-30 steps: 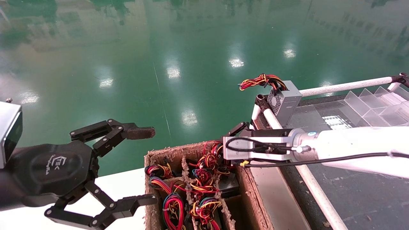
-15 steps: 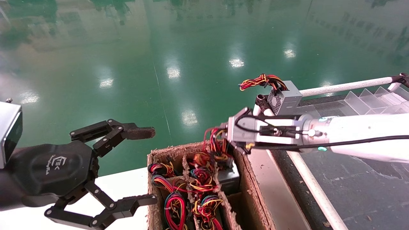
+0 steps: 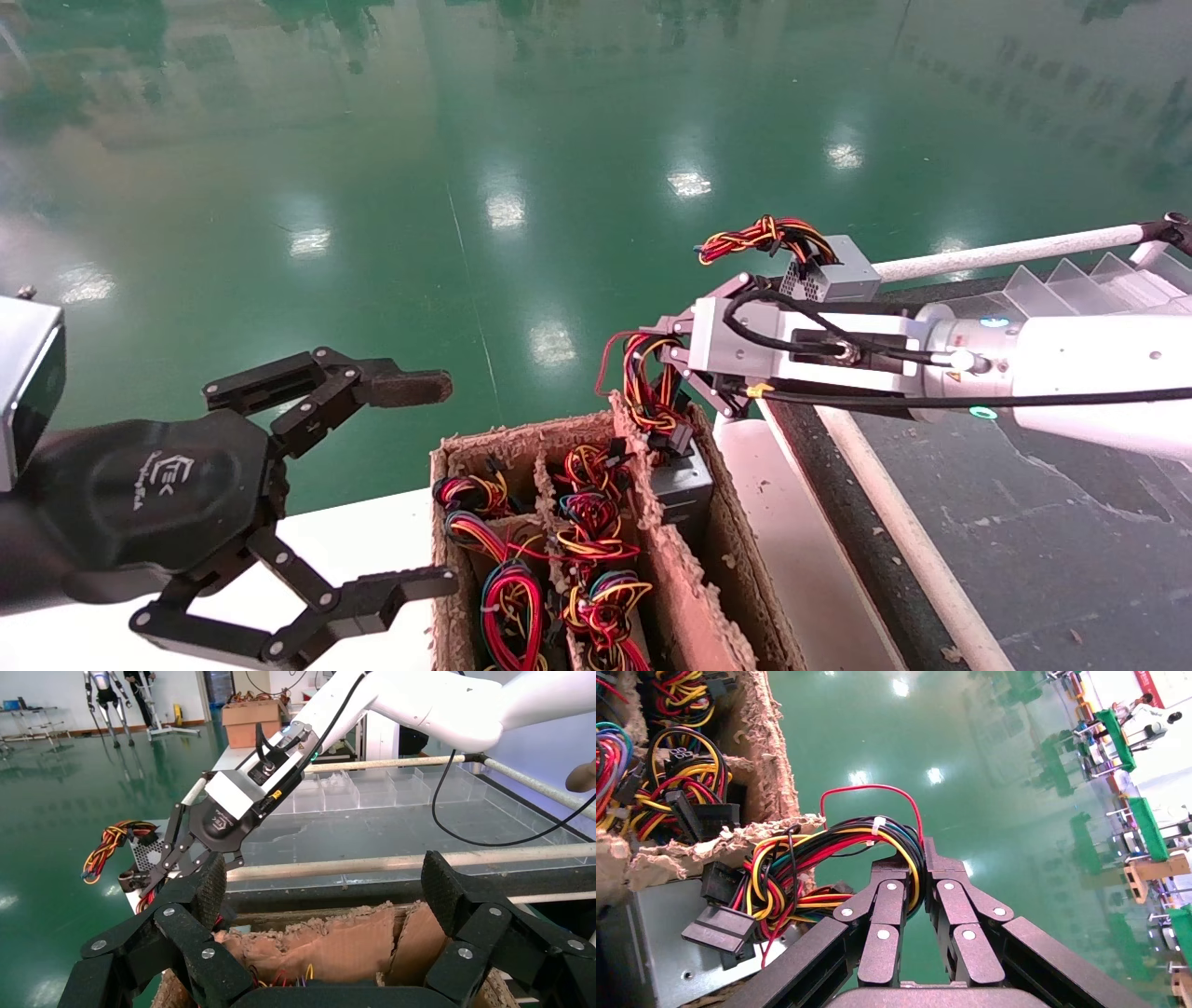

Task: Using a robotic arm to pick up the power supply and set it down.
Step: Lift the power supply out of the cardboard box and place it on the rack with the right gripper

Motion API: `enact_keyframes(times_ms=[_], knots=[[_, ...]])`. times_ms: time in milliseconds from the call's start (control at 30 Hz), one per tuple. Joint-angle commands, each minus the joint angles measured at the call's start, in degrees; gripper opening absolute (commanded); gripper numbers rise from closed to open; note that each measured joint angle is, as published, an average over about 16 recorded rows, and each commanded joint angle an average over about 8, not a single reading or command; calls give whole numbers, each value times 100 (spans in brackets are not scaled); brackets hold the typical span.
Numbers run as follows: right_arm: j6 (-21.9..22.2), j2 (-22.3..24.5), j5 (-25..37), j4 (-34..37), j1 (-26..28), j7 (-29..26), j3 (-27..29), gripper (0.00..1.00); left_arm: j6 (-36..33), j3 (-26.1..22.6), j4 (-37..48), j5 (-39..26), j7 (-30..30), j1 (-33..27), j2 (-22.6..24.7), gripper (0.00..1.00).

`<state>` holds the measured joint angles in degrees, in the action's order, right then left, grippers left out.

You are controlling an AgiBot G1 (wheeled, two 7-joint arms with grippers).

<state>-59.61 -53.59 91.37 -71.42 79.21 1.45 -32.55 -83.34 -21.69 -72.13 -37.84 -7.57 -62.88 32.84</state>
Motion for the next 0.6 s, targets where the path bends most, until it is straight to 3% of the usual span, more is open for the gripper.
enact_keyframes(times_ms=[33, 600], knots=[[-4, 38, -25, -25, -33, 6, 15, 0, 0, 0, 0, 0, 0, 0, 0, 100], [81, 488, -450, -7, -132, -354, 383, 0, 0, -1, 0, 0, 0, 0, 0, 100]])
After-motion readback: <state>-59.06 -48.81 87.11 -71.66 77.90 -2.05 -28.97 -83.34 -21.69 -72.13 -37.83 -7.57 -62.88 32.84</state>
